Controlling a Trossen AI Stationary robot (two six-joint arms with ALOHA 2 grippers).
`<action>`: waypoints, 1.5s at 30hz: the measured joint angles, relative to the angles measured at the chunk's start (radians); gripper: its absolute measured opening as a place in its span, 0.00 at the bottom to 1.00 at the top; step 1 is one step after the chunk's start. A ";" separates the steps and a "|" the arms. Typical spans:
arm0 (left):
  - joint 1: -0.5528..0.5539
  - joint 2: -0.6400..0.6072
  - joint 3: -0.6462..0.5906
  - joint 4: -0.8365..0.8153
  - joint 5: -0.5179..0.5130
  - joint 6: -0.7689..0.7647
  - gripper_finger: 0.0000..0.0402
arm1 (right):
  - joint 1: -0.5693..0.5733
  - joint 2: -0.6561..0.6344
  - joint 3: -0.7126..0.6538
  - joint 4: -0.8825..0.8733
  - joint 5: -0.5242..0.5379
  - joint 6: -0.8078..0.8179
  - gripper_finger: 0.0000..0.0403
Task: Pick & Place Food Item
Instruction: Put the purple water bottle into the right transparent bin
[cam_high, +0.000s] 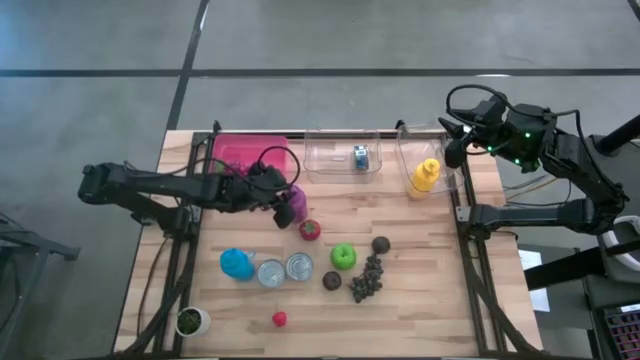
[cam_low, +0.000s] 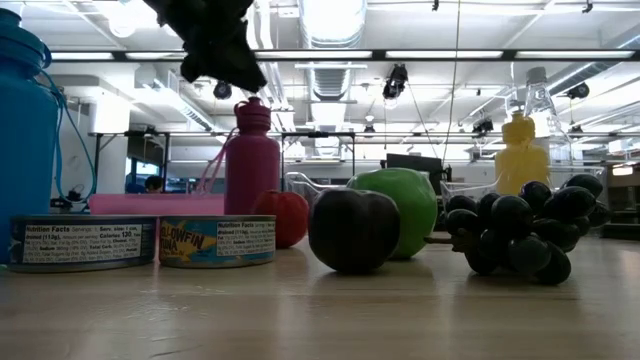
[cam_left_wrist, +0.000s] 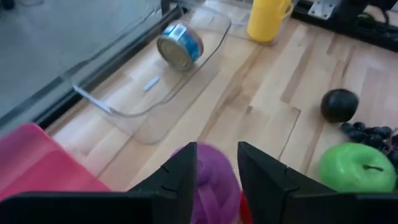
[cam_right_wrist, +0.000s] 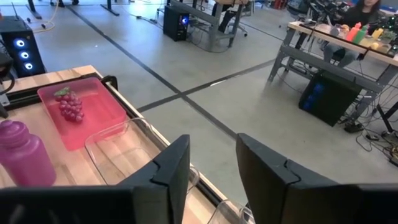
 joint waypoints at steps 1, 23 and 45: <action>0.000 0.000 0.007 0.000 0.000 0.010 0.30 | 0.000 0.000 0.000 0.000 0.000 0.000 0.33; 0.006 0.000 -0.083 0.048 -0.031 -0.057 0.30 | 0.000 0.000 0.000 0.000 0.000 0.000 0.29; 0.006 0.001 -0.082 0.116 -0.031 0.032 0.30 | 0.000 0.000 0.000 0.000 0.000 0.053 0.31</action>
